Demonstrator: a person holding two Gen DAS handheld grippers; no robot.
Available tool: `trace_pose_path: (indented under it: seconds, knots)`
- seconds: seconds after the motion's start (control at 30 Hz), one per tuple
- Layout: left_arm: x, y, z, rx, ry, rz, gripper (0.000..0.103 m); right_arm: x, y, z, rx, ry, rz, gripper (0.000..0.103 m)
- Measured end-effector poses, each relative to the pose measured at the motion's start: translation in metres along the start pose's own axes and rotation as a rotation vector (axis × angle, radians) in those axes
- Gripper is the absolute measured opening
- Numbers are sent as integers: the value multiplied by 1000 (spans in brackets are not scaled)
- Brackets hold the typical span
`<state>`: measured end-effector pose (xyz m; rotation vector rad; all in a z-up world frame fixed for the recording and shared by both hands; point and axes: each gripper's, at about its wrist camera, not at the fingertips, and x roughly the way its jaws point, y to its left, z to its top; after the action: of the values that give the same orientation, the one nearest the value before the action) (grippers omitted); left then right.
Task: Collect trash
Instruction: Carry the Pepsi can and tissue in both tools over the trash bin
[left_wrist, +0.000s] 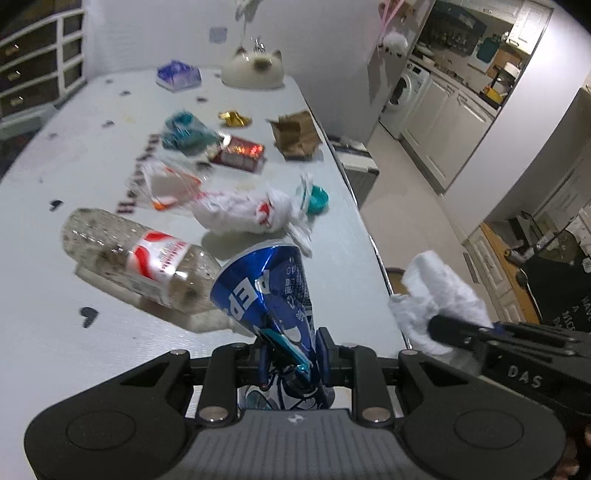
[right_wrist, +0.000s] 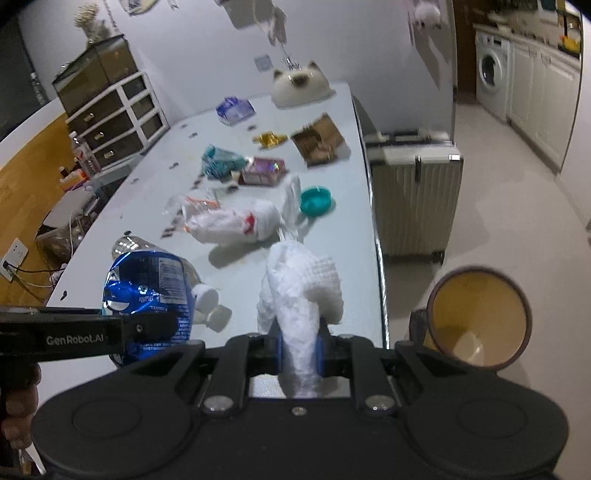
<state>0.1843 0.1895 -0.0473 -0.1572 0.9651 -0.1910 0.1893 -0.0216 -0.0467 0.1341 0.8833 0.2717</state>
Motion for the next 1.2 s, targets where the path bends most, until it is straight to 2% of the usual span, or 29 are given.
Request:
trace_pose_path:
  seconds: [0.33, 0.67, 0.87, 1.2]
  knots:
    - [-38, -23, -17, 46, -87, 24, 26, -45, 7, -2, -62, -72, -37, 16]
    - [-42, -46, -24, 43, -95, 51, 26, -65, -16, -8, -36, -77, -42, 16]
    - [-32, -79, -24, 36, -87, 79, 26, -73, -51, -6, -37, -77, -34, 16]
    - [5, -167, -11, -18, -84, 122, 26, -73, -150, 24, -63, -58, 8, 16]
